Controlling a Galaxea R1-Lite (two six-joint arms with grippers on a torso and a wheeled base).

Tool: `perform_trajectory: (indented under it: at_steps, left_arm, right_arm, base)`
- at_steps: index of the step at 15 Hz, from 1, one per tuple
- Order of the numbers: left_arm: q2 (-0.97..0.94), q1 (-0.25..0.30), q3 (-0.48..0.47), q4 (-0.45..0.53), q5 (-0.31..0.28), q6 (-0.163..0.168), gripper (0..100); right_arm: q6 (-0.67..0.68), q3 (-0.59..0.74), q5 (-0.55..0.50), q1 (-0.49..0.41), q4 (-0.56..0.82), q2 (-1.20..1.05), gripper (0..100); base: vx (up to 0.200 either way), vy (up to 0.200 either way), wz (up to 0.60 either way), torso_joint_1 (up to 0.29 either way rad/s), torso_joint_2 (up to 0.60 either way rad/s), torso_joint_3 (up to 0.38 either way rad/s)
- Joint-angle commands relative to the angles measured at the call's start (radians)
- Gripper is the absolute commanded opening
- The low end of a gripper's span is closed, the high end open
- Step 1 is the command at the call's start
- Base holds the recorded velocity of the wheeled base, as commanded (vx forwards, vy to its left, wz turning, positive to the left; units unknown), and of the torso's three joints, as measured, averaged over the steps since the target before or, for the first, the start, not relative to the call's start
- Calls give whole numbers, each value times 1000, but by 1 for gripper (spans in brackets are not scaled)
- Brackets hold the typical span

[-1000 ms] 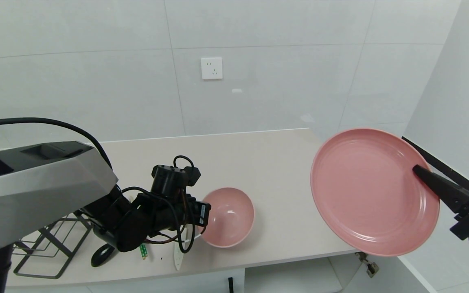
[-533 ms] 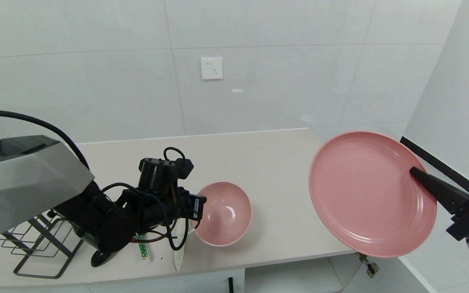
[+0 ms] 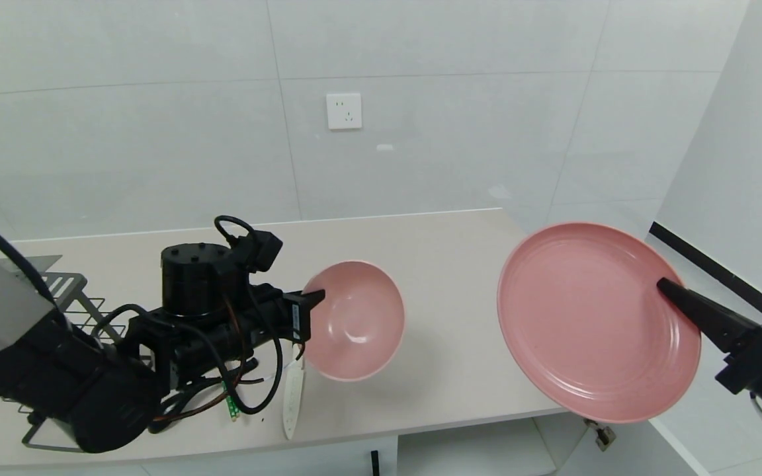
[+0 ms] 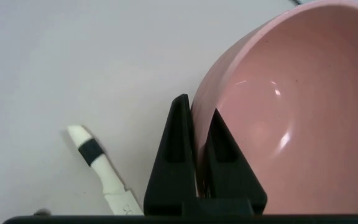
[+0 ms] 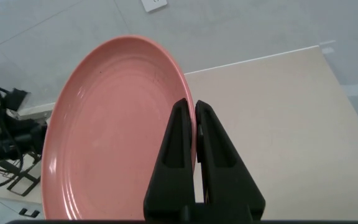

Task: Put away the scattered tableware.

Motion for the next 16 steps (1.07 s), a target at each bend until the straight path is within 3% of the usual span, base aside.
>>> perform_trajectory:
  at_steps: [1, 2, 3, 4, 5, 8, 9, 12, 15, 16]
  left_arm:
    - [-51, -2, 19, -35, 0, -15, 0]
    - [-56, -2, 35, -84, 0, -39, 0]
    - [-56, -3, 67, -170, 3, -88, 0]
    - [-56, -5, 76, -187, 6, -99, 0]
    - [-62, -2, 148, -273, 34, -111, 0]
    - [-111, -10, 196, -357, 25, -122, 0]
    - [-146, -17, 217, -388, 29, -142, 0]
    - [-280, -31, 315, -400, 19, -249, 0]
    - [-396, -28, 403, -366, -35, -282, 0]
    - [-427, -28, 415, -311, -35, -285, 0]
  right_arm:
    - [0, -1, 0, 0, -2, 14, 0]
    - [0, -2, 0, 0, -2, 21, 0]
    - [2, -5, 0, 0, -3, 38, 0]
    - [2, -5, 0, 0, -3, 41, 0]
    - [2, -4, 0, 0, -3, 66, 0]
    - [5, -12, 5, 5, -5, 67, 0]
    - [6, -12, 36, 7, -10, 66, 0]
    - [6, -8, 78, 3, -11, 64, 0]
    - [0, -8, 80, 5, -13, 64, 0]
    - [0, -8, 80, 7, -20, 61, 0]
  base:
    - [0, 0, 0, 0, 0, 0]
    - [0, 0, 0, 0, 0, 0]
    - [0, 0, 0, 0, 0, 0]
    - [0, 0, 0, 0, 0, 0]
    - [0, 0, 0, 0, 0, 0]
    - [0, 0, 0, 0, 0, 0]
    - [0, 0, 0, 0, 0, 0]
    - [0, 0, 0, 0, 0, 0]
    - [0, 0, 0, 0, 0, 0]
    - [0, 0, 0, 0, 0, 0]
